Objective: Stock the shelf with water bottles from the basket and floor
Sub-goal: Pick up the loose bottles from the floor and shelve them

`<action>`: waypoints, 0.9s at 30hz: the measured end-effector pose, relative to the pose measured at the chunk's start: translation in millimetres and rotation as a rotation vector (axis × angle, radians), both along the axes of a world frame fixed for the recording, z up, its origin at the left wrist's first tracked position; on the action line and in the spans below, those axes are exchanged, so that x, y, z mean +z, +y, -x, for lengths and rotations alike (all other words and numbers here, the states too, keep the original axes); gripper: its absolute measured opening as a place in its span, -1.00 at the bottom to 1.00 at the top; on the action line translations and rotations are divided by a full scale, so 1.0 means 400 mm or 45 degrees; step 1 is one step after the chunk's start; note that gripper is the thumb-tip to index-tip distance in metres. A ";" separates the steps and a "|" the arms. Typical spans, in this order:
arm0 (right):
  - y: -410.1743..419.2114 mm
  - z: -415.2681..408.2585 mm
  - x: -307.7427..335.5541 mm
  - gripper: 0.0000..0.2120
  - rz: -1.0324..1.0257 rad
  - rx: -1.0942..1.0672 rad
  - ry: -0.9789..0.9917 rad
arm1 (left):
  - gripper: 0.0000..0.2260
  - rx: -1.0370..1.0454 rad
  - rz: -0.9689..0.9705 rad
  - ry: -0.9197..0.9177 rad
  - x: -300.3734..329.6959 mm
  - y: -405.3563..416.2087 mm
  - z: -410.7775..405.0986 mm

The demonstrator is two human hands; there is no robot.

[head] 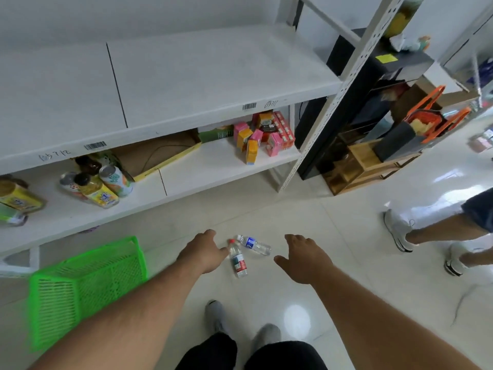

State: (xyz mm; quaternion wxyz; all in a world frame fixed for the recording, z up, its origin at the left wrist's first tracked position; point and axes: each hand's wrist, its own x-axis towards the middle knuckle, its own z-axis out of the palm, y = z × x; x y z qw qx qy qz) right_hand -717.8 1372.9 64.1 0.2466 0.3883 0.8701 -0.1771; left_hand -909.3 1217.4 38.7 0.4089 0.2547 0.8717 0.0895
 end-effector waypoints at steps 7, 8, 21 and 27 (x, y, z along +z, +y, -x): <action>0.155 0.090 -0.073 -0.38 0.056 0.138 0.009 | -0.28 0.314 0.057 -0.080 -0.071 0.027 0.022; 0.180 0.102 -0.090 -0.37 0.065 0.160 0.014 | -0.29 0.356 0.066 -0.079 -0.083 0.033 0.020; 0.476 0.246 -0.671 -0.35 0.271 0.357 -0.083 | -0.31 0.901 0.200 -0.169 -0.542 0.161 -0.083; 0.512 0.250 -1.050 -0.31 0.287 0.313 -0.157 | -0.26 1.007 0.245 -0.242 -0.925 0.207 -0.143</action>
